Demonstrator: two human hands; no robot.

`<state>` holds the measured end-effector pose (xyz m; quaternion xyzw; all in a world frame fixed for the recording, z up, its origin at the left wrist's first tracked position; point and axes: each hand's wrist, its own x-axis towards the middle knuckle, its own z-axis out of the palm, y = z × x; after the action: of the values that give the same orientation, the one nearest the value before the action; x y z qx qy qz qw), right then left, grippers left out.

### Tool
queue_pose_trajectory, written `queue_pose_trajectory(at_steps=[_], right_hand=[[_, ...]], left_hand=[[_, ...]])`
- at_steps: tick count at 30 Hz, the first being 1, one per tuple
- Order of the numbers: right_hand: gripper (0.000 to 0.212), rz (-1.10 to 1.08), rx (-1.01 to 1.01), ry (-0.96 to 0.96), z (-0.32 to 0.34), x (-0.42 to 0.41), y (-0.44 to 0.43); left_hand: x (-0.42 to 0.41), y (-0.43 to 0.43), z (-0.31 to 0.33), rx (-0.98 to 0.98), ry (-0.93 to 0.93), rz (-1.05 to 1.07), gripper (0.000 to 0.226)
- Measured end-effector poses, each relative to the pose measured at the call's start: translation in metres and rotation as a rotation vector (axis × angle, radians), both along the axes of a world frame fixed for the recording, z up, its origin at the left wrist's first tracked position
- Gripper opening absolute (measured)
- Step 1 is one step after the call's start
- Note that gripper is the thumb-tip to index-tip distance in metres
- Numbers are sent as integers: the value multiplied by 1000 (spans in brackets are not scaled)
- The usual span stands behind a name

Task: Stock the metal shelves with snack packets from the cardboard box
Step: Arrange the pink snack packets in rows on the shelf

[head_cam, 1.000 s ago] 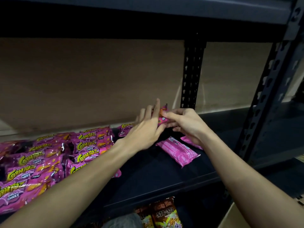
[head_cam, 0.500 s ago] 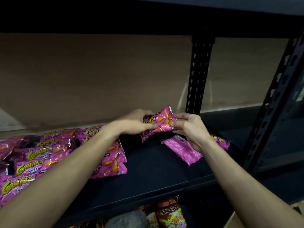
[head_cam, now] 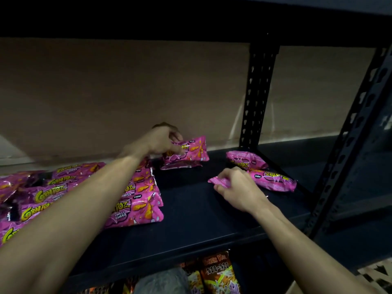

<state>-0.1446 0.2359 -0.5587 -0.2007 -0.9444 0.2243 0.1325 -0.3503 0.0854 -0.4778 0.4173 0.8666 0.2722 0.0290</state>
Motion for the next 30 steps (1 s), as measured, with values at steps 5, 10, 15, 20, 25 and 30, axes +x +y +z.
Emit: queue_pose_trajectory(at_steps=[5, 10, 15, 20, 25, 30], right_hand=[[40, 11, 51, 3, -8, 1, 0], [44, 28, 73, 4, -11, 3, -1], [46, 31, 83, -1, -12, 6, -1], [46, 38, 86, -5, -10, 5, -1], [46, 55, 72, 5, -9, 8, -1], [44, 76, 62, 23, -8, 12, 0]], left_hand=[[-2, 8, -16, -114, 36, 13, 46], [-3, 9, -28, -201, 159, 38, 46], [-5, 8, -31, -204, 156, 51, 53], [-8, 6, -34, -234, 182, 50, 49], [-8, 5, -38, -264, 194, 50, 44], [-5, 7, -37, -272, 201, 45, 48]])
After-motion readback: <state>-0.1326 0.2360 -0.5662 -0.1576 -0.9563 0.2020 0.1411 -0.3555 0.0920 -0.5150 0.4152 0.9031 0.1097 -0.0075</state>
